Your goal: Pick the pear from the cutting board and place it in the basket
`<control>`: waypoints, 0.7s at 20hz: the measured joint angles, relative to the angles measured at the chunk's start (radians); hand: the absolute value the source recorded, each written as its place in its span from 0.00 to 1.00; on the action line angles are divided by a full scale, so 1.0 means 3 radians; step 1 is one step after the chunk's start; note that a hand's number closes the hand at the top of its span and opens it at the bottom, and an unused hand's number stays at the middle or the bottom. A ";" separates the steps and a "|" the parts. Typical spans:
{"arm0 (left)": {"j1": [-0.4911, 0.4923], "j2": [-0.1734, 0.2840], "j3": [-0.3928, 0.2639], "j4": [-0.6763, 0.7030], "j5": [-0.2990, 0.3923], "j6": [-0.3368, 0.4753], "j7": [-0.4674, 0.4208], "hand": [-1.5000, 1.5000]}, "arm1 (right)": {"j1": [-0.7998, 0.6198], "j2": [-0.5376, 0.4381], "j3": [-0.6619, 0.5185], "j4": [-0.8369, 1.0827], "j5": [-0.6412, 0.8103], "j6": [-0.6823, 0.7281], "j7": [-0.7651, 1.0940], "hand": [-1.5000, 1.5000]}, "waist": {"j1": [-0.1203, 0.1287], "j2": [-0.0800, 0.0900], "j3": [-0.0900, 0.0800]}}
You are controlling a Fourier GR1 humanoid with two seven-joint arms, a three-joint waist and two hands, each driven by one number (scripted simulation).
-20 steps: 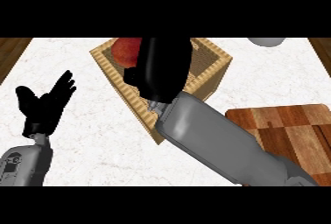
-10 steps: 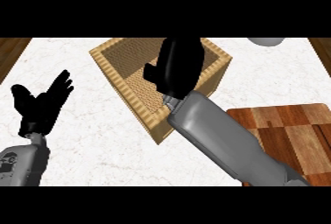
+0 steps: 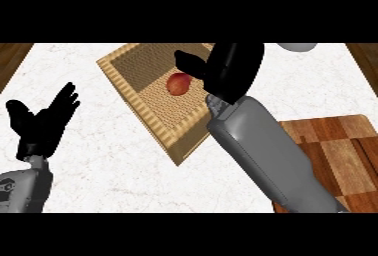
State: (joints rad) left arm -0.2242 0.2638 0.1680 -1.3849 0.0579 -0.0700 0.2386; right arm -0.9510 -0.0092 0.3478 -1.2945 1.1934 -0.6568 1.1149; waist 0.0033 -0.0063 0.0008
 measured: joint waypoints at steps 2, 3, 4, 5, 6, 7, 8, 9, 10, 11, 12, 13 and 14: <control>0.0027 0.0010 0.0017 -0.0006 0.0000 0.0007 0.0001 0.50 | 0.0133 0.0004 -0.0137 -0.0203 0.0043 -0.0105 -0.0009 0.00 | -0.0034 -0.0012 0.0001; 0.0024 0.0012 0.0025 -0.0011 0.0005 0.0012 0.0014 0.50 | 0.0226 0.0007 -0.0178 -0.0328 0.0048 -0.0159 -0.0021 0.00 | -0.0050 -0.0016 0.0002; 0.0030 0.0013 0.0036 -0.0022 0.0005 0.0028 0.0029 0.50 | 0.0319 0.0010 -0.0248 -0.0456 0.0041 -0.0191 -0.0028 0.00 | -0.0069 -0.0020 0.0002; 0.0056 0.0016 0.0044 -0.0018 0.0001 0.0030 0.0009 0.50 | 0.0406 0.0013 -0.0302 -0.0604 0.0049 -0.0207 -0.0027 0.00 | -0.0084 -0.0023 0.0002; 0.0065 0.0027 0.0065 0.0015 0.0007 0.0022 -0.0015 0.50 | 0.0566 0.0017 -0.0314 -0.0770 0.0027 -0.0230 -0.0045 0.00 | -0.0106 -0.0023 0.0002; 0.0064 0.0033 0.0070 -0.0013 0.0010 0.0029 0.0010 0.50 | 0.0719 0.0019 -0.0318 -0.0944 0.0005 -0.0232 -0.0046 0.00 | -0.0116 -0.0026 0.0002; 0.0066 0.0036 0.0083 0.0010 0.0009 0.0034 -0.0008 0.50 | 0.0885 0.0018 -0.0319 -0.1136 -0.0059 -0.0237 -0.0063 0.00 | -0.0138 -0.0027 0.0002; 0.0110 0.0052 0.0100 0.0004 0.0015 0.0019 -0.0032 0.50 | 0.1039 0.0011 -0.0308 -0.1347 -0.0112 -0.0199 -0.0054 0.00 | -0.0149 -0.0031 0.0002; 0.0124 0.0063 0.0115 -0.0011 0.0024 0.0013 -0.0038 0.50 | 0.1200 -0.0017 -0.0298 -0.1556 -0.0165 -0.0154 -0.0047 0.00 | -0.0149 -0.0031 0.0002; 0.0145 0.0063 0.0115 -0.0032 0.0027 0.0007 -0.0038 0.50 | 0.1344 -0.0054 -0.0288 -0.1754 -0.0240 -0.0092 -0.0032 0.00 | -0.0148 -0.0030 0.0002; 0.0151 0.0059 0.0113 -0.0046 0.0031 0.0005 -0.0034 0.50 | 0.1528 -0.0113 -0.0265 -0.1945 -0.0327 -0.0052 -0.0041 0.00 | -0.0151 -0.0029 0.0001; 0.0181 0.0035 0.0098 -0.0080 0.0024 0.0020 -0.0024 0.50 | 0.1675 -0.0152 -0.0242 -0.2151 -0.0396 0.0011 -0.0028 0.00 | -0.0148 -0.0029 0.0002; 0.0185 0.0028 0.0097 -0.0060 0.0014 0.0025 -0.0046 0.50 | 0.1833 -0.0210 -0.0222 -0.2354 -0.0489 0.0067 -0.0025 0.00 | -0.0155 -0.0026 0.0001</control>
State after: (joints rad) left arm -0.1686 0.2721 0.1971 -1.4028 0.0622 -0.0625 0.2247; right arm -0.4011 -0.0722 0.2812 -2.0005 1.0466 -0.6367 1.1073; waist -0.0432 -0.0142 0.0012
